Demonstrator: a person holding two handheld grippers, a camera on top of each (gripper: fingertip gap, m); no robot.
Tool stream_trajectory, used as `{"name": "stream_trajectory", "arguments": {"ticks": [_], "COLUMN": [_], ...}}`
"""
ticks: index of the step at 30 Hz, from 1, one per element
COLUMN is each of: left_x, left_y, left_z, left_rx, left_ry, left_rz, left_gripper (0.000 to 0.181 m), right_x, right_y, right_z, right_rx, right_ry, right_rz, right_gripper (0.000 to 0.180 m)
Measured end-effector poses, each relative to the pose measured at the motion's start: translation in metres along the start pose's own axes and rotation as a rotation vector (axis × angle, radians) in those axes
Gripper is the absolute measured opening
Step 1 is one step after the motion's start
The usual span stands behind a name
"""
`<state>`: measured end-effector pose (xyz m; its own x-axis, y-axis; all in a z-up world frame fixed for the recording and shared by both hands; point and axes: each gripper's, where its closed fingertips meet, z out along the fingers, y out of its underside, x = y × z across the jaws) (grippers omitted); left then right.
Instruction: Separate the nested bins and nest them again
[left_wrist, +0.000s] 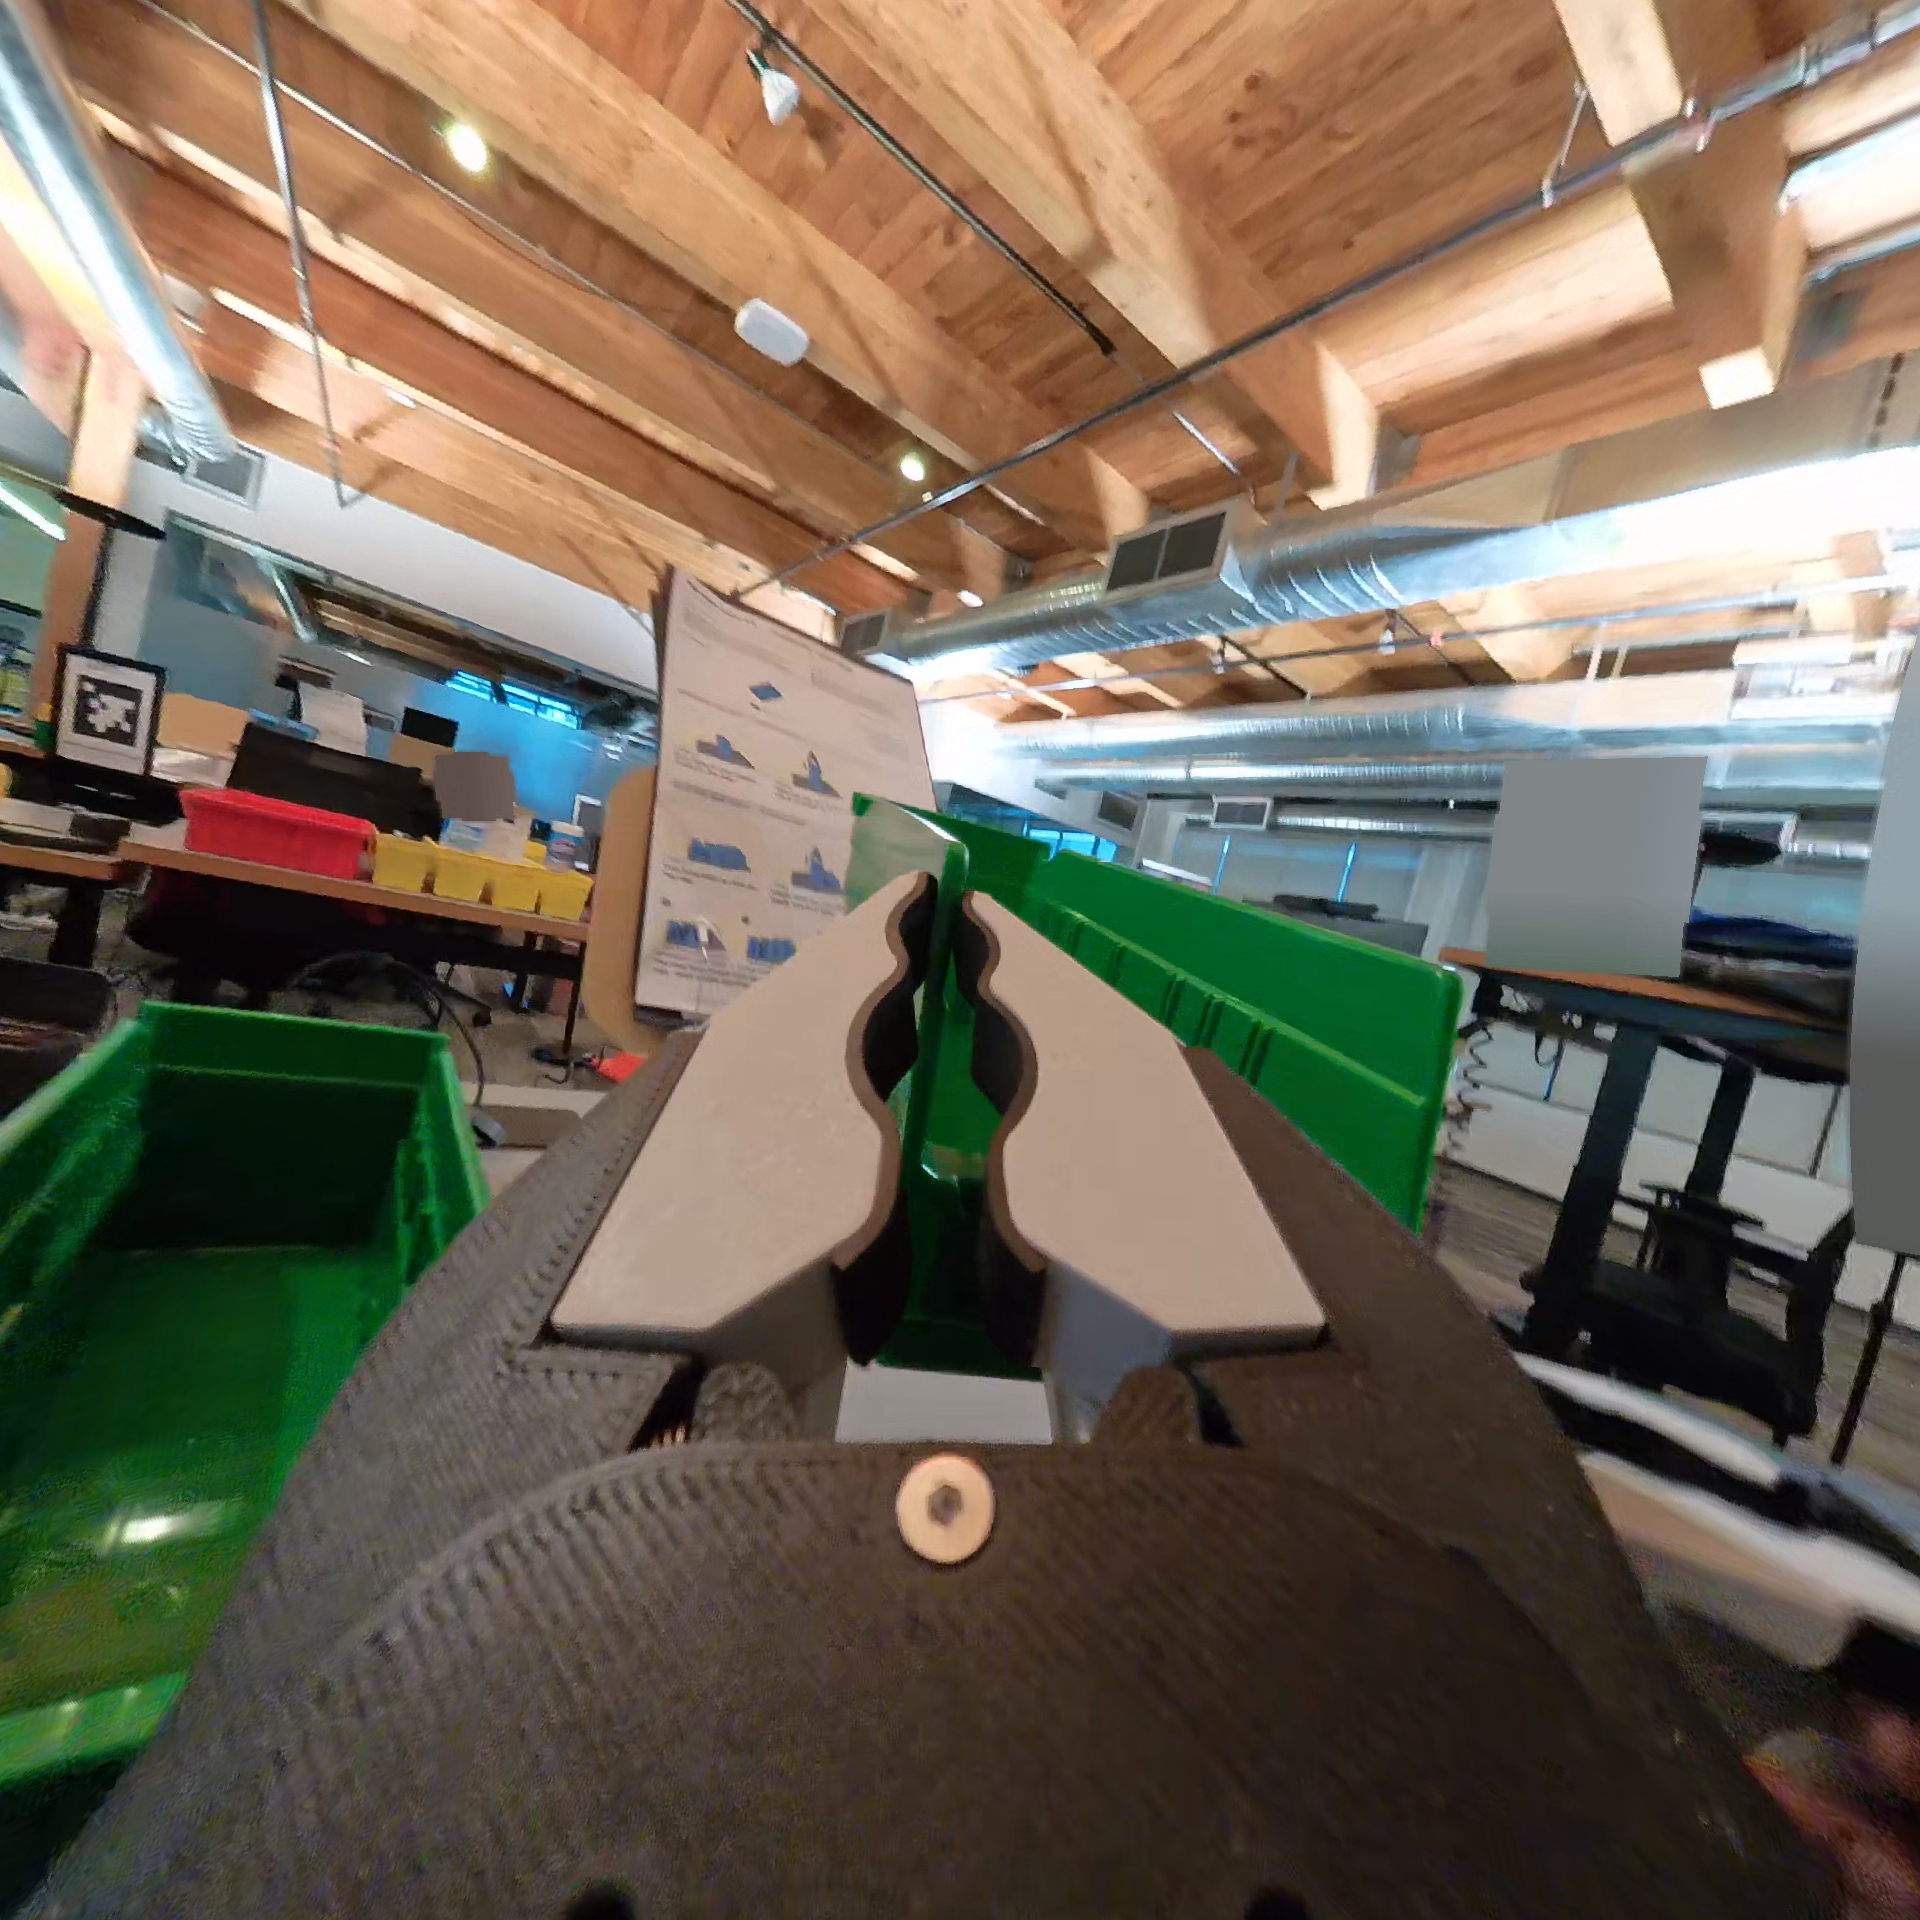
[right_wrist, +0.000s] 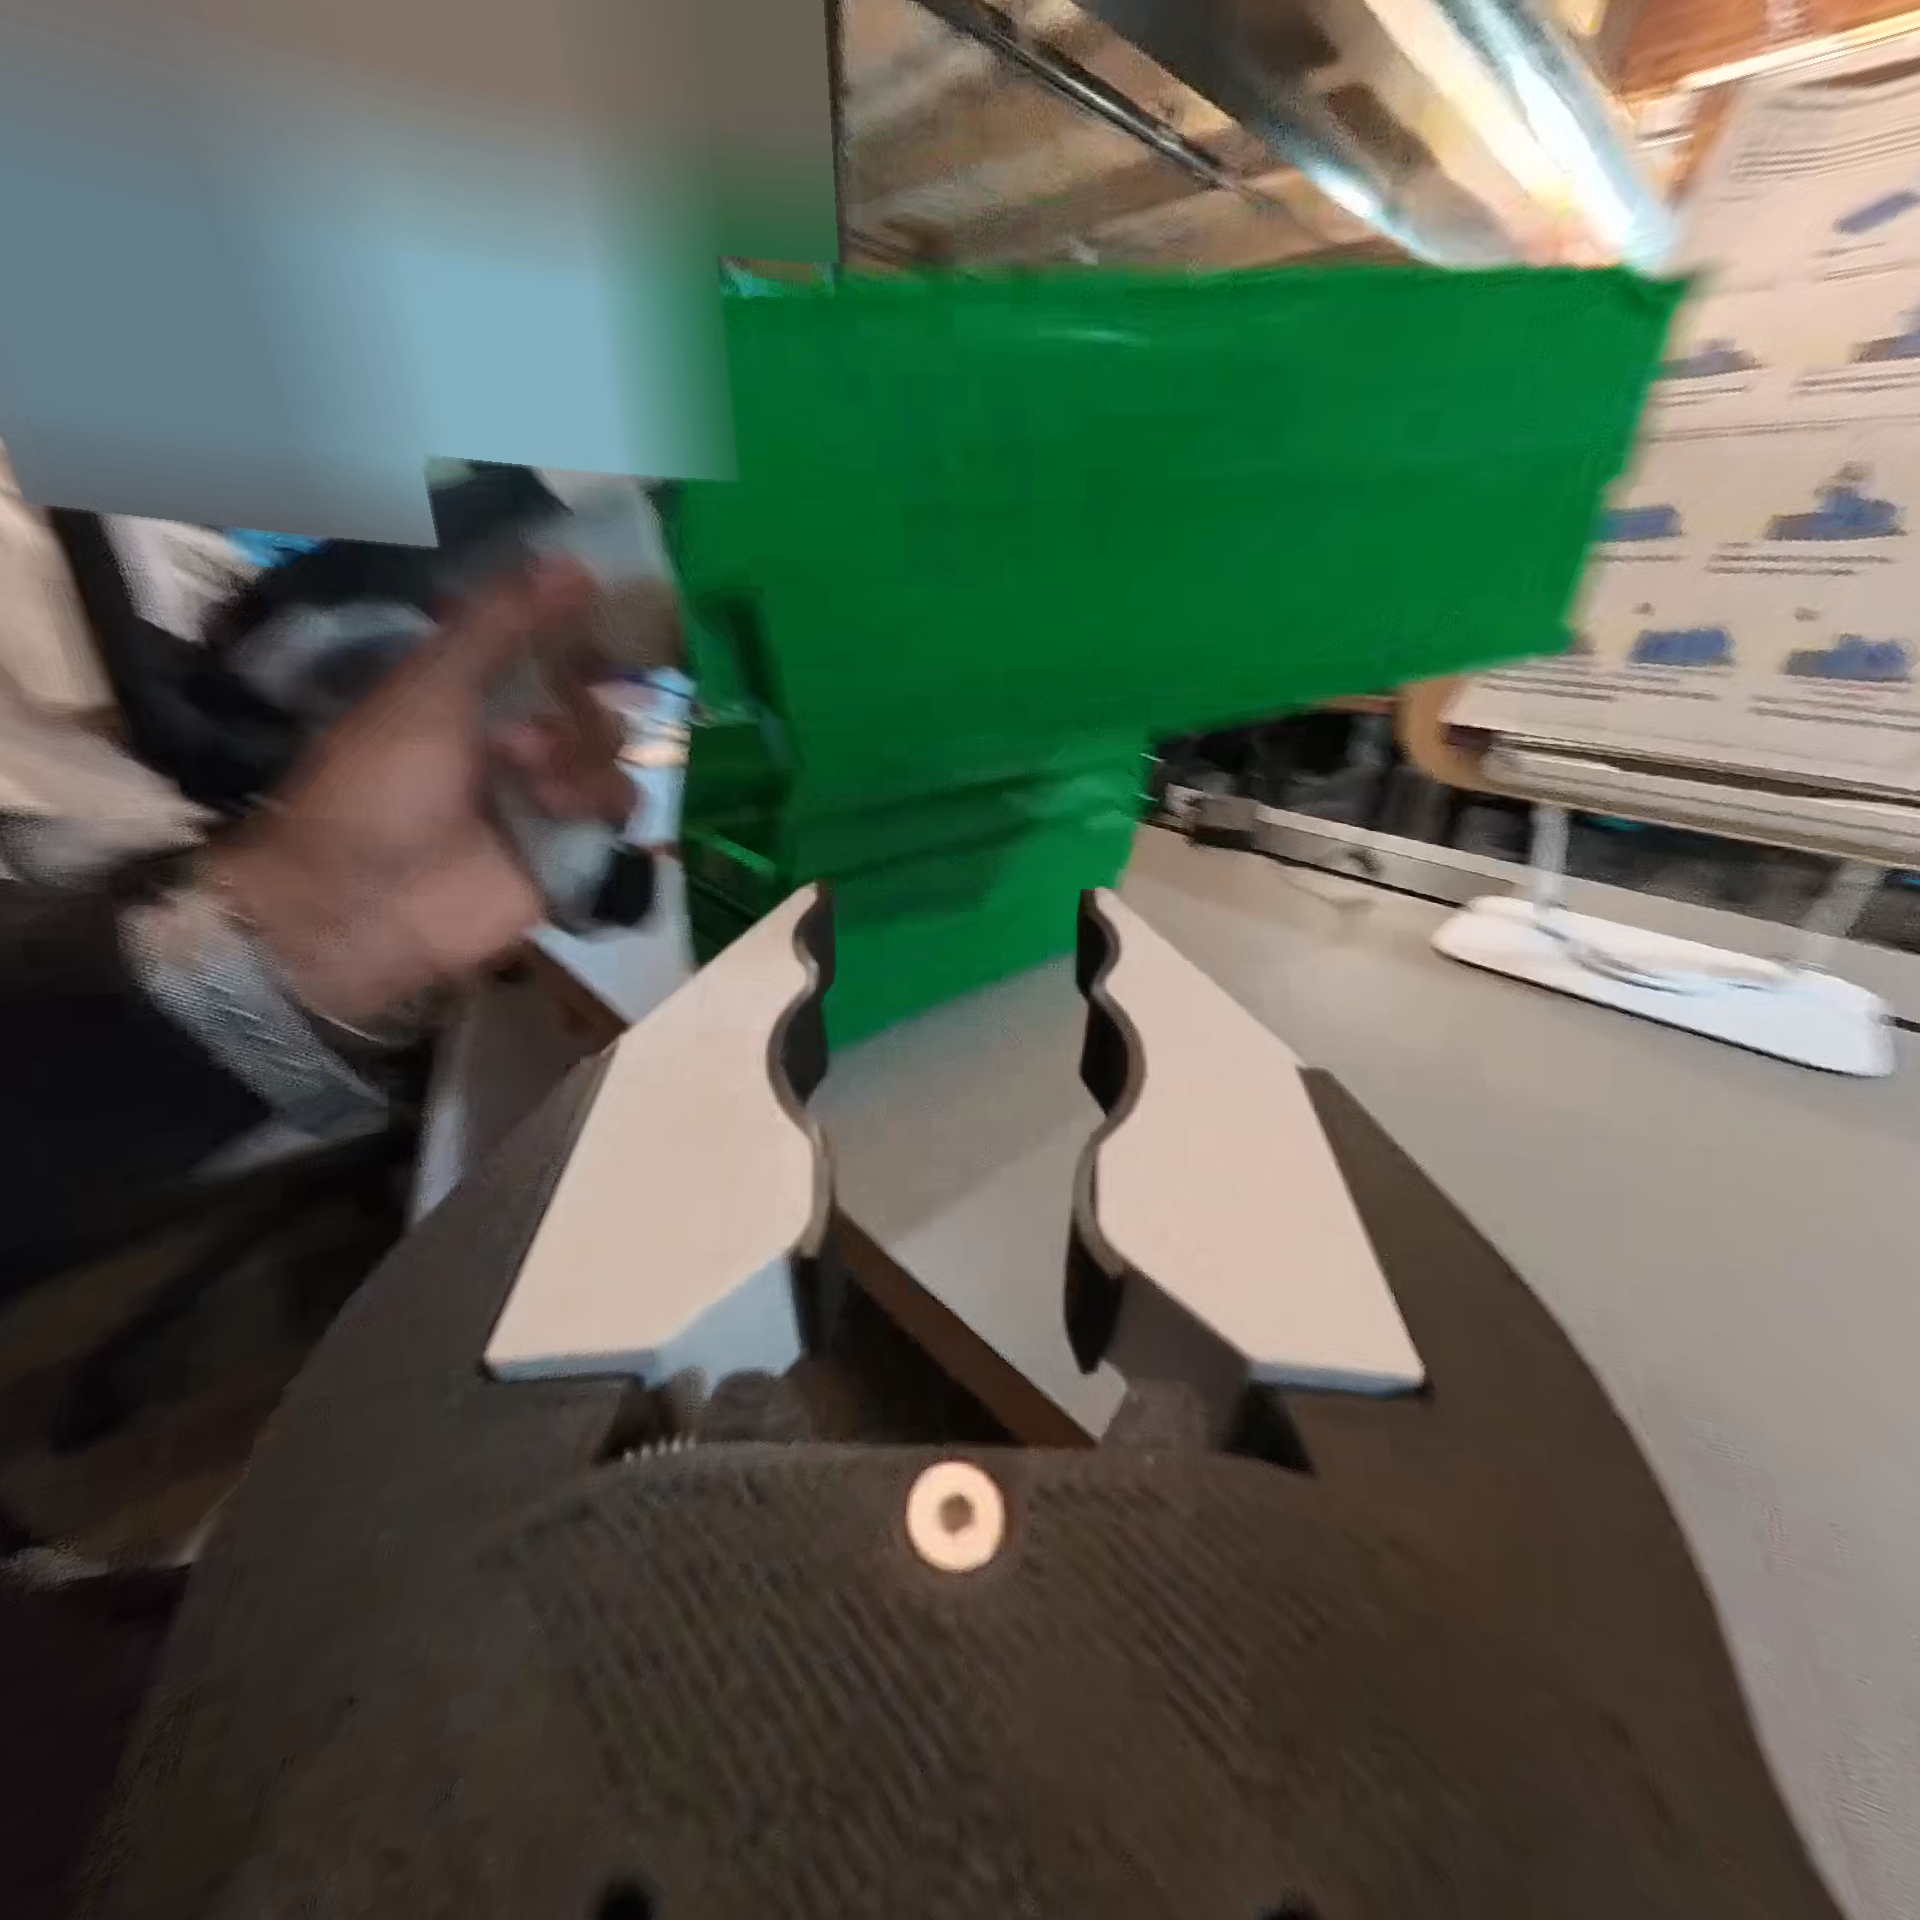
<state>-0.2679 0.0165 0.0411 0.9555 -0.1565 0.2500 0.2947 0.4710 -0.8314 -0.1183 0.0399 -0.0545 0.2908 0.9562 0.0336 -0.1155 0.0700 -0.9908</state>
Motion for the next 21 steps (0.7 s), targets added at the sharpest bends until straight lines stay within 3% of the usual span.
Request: {"name": "stream_trajectory", "arguments": {"ticks": [3, 10, 15, 21], "left_x": [0.019, 0.060, 0.078, 0.080], "left_y": [0.029, 0.089, 0.115, 0.141], "left_z": [0.002, 0.000, -0.002, -0.005], "left_rx": [-0.062, -0.188, -0.247, -0.345], "left_ry": [0.037, 0.108, 0.136, 0.155], "left_rz": [0.037, 0.159, 0.242, 0.109], "left_gripper": [0.000, 0.000, 0.002, 0.010], "right_x": [-0.020, 0.005, 0.026, 0.042], "right_y": [-0.018, 0.019, 0.048, 0.080], "right_z": [-0.006, 0.001, 0.000, -0.001], "right_rx": [0.048, -0.095, -0.173, -0.277], "right_ry": [-0.126, 0.010, 0.097, 0.178], "right_rz": [0.148, 0.318, 0.472, 0.472], "right_gripper": [0.052, 0.061, 0.048, 0.021]}}
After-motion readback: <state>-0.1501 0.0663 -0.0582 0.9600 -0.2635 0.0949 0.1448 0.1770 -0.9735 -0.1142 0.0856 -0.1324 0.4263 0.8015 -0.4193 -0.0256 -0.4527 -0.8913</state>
